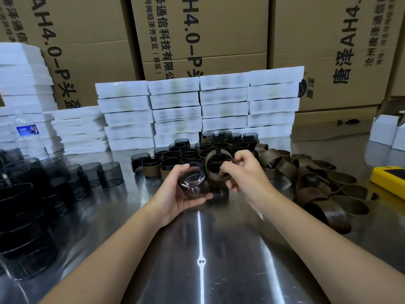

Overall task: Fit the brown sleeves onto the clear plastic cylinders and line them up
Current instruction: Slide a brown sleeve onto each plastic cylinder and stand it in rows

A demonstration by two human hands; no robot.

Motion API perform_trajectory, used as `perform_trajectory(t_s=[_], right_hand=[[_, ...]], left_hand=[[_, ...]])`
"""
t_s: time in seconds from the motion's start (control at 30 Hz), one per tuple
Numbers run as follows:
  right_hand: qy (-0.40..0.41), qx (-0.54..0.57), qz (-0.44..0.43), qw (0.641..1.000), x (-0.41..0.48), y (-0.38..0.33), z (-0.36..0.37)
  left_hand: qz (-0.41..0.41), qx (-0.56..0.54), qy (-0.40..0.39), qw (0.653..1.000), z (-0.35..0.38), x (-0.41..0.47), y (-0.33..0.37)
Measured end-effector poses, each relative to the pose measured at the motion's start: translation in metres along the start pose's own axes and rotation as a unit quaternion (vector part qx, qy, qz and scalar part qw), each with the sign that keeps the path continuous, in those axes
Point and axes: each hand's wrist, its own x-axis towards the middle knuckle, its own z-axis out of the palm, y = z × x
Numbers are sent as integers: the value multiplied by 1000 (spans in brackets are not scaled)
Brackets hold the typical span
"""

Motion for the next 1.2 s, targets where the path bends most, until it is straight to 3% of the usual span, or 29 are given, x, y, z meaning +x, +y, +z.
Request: perform_trajectory(t_s=[0.3,0.57,0.93,1.2], right_hand=[[-9,141,10,990,3,-2,0],[50,78,4,996,1,-5,-3],[14,69,-18,997,0,-3,-1],[42,38,-9,998,6,0,-3]], left_hand=[[-13,37,-22,999,0,3,-2],[-22,39,-56,997,-4,3,-4],[-16,55,-53,997,-4,5,-3],[-29,49,-64,996,-2,2,-1]])
